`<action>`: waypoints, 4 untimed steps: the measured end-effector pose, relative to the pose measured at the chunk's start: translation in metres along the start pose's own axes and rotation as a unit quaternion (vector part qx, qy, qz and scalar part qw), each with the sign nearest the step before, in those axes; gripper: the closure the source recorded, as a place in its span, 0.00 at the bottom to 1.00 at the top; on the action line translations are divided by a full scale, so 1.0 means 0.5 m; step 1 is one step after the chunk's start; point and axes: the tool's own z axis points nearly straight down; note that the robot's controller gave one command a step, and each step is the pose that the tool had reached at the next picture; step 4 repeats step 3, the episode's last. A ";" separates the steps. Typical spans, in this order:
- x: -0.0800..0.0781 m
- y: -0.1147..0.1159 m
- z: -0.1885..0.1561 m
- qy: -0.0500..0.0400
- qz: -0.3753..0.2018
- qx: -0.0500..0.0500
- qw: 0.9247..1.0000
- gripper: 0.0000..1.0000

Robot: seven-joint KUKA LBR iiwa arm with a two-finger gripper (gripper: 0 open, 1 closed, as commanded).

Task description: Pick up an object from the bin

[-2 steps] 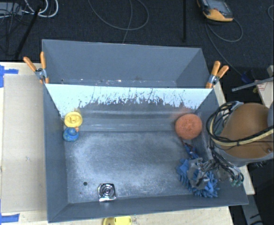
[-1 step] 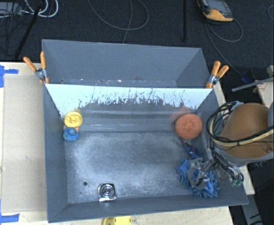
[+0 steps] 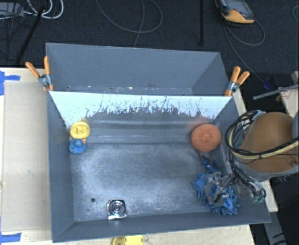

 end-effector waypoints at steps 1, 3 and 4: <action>0.000 0.000 0.000 0.000 0.000 0.000 1.000 1.00; 0.000 0.000 0.000 0.000 -0.001 0.000 1.000 1.00; 0.000 0.000 0.000 0.000 -0.001 0.000 1.000 1.00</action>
Offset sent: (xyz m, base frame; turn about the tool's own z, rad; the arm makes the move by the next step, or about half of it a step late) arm 0.0000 0.0000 0.0000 0.0000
